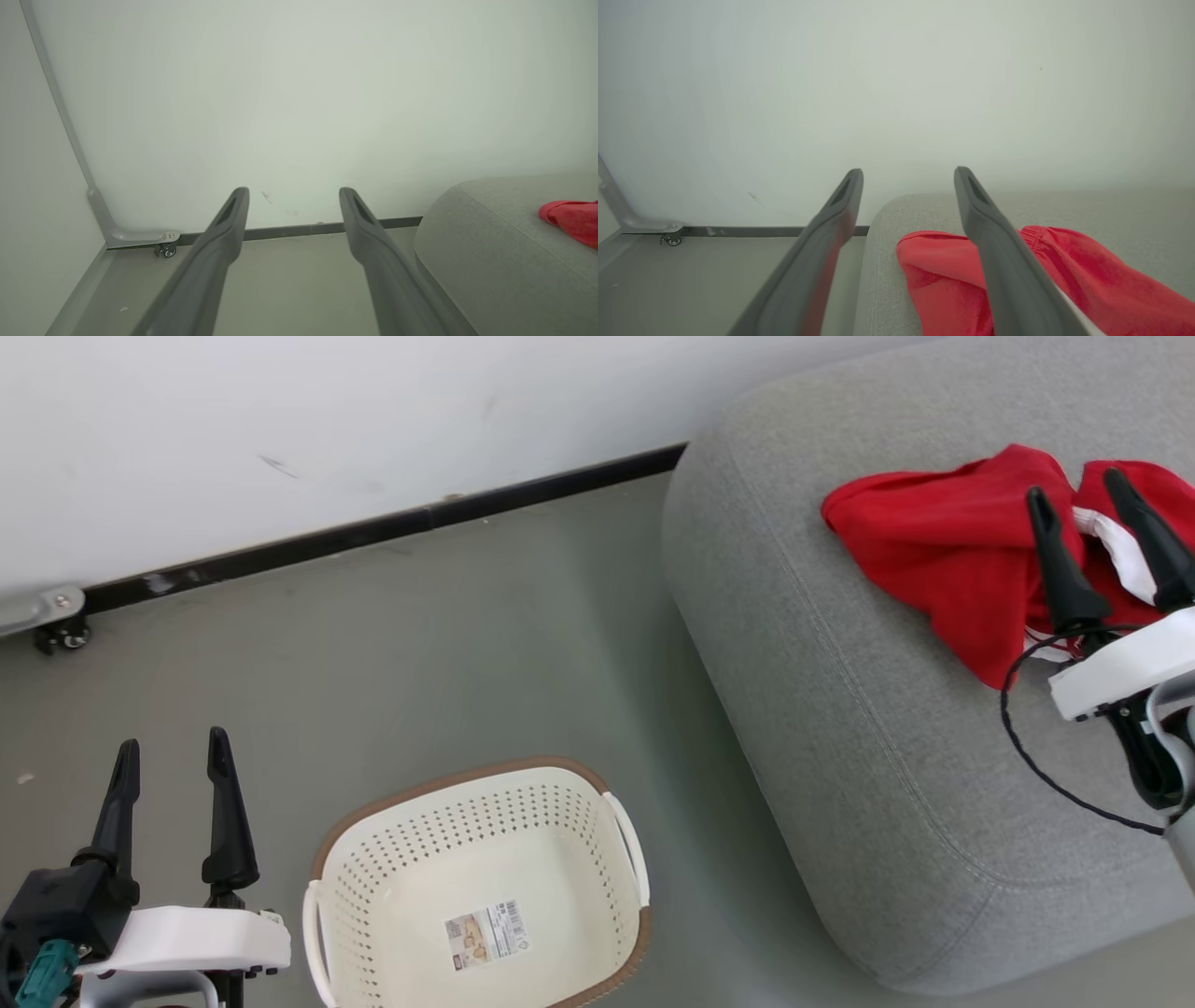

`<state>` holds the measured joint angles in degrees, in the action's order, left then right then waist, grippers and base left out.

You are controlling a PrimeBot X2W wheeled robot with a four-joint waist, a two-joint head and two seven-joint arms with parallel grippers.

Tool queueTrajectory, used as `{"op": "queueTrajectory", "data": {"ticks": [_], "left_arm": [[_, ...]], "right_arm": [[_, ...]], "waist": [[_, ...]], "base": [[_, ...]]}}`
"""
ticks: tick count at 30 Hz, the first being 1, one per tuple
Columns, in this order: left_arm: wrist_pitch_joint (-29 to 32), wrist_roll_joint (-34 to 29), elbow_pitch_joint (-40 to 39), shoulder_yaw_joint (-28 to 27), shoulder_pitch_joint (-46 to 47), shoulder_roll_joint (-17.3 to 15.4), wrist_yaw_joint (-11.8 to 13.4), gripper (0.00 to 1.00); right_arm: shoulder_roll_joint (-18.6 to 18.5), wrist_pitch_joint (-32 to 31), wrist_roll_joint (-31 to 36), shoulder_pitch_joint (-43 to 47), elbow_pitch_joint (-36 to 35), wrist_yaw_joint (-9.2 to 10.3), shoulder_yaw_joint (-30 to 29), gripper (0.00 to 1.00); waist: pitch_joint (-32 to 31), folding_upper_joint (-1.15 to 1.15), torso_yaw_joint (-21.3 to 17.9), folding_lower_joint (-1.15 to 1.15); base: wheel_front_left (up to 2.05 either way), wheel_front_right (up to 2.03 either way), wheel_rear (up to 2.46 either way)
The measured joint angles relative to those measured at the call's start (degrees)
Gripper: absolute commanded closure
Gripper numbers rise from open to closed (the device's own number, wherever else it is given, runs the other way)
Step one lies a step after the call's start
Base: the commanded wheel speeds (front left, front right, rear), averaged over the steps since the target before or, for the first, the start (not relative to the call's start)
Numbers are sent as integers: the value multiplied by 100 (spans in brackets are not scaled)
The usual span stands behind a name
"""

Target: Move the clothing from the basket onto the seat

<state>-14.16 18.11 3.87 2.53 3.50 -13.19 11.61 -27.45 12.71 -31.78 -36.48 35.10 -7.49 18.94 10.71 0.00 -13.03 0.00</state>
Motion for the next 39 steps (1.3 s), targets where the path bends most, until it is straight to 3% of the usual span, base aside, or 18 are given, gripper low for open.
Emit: {"op": "queueTrajectory", "data": {"ticks": [12, 21, 39], "left_arm": [[-7, -4, -51, -14, -172, 270, 57, 0], [-7, -19, 48, 98, -344, 296, 38, 0], [-7, -192, 398, 559, -443, 494, -203, 0]], "right_arm": [[407, 48, 376, 607, -394, -1, -26, 0], [655, 56, 655, 1160, -606, 0, -258, 0], [1466, 40, 1223, 2432, -969, 0, -787, 0]], "waist": [[-412, 0, 467, 0], [-718, 0, 782, 0], [-1189, 0, 1308, 0]], "base": [[0, 0, 0], [0, 0, 0], [0, 0, 0]]}}
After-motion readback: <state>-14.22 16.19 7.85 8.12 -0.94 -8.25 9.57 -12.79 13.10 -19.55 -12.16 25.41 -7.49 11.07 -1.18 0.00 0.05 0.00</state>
